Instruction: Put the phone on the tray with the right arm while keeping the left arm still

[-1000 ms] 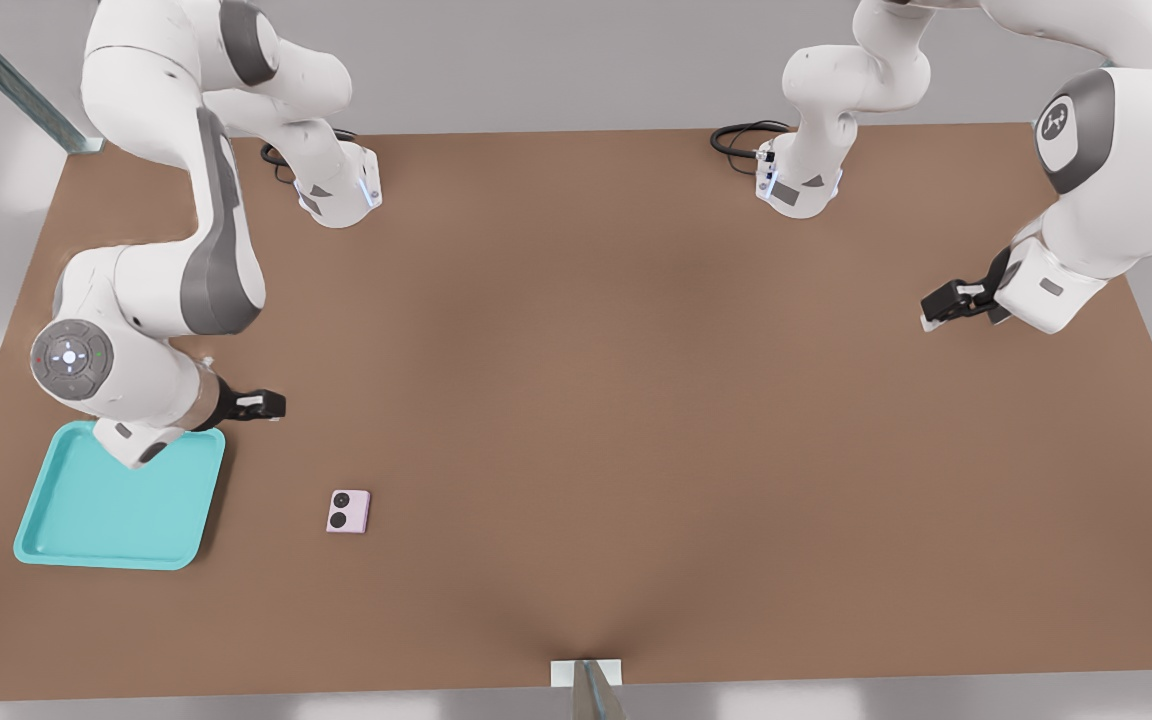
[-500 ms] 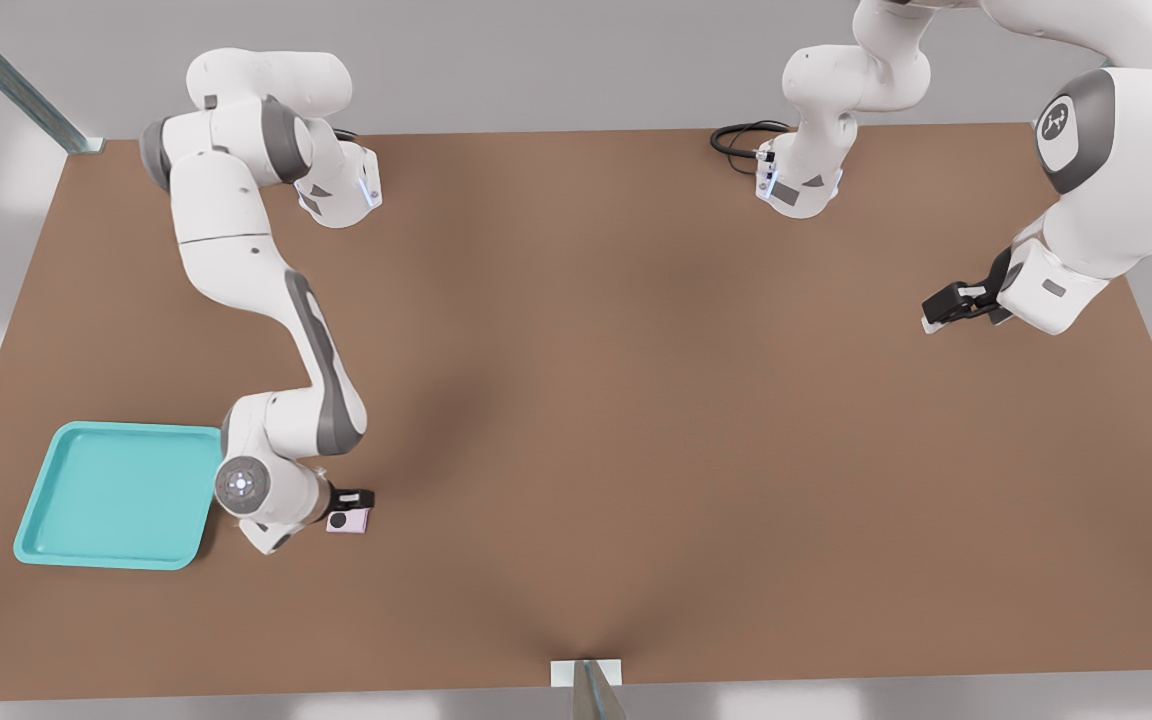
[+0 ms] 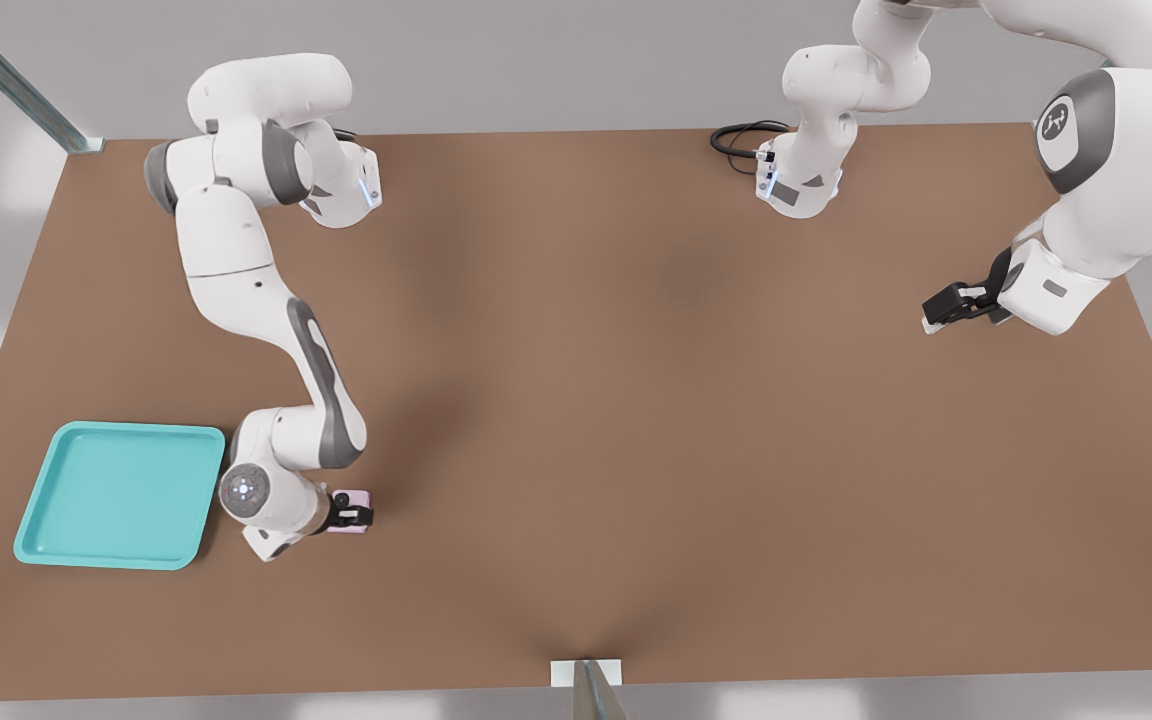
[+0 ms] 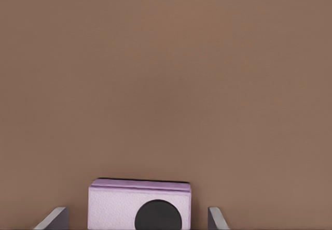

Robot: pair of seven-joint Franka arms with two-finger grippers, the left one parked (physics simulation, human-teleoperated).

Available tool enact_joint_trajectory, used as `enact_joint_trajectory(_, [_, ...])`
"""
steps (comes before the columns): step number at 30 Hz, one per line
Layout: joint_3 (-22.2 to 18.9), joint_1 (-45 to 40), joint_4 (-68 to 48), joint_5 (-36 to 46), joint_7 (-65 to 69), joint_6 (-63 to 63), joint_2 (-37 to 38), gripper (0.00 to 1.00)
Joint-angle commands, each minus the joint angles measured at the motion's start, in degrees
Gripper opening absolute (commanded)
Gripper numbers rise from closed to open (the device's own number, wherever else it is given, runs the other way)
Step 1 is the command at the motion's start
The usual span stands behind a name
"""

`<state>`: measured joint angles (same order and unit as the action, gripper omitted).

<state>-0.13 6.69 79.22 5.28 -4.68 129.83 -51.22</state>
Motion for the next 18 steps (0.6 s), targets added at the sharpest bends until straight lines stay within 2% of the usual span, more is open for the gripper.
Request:
enact_joint_trajectory(1, [1.4, -1.3, 0.4, 0.1, 2.5, 1.7, 0.0, 1.00])
enact_joint_trajectory(13, [1.4, -0.9, 3.0, -0.1, 2.7, 2.0, 0.7, 1.00])
enact_joint_trajectory(14, [1.4, -0.8, 3.0, -0.1, 2.6, 2.0, 0.8, 0.98])
enact_joint_trajectory(16, [1.4, -0.8, 3.0, -0.1, 2.5, 2.0, 0.9, 0.84])
enact_joint_trajectory(18, [1.4, -0.7, 3.0, -0.2, 2.5, 2.0, 0.9, 0.80])
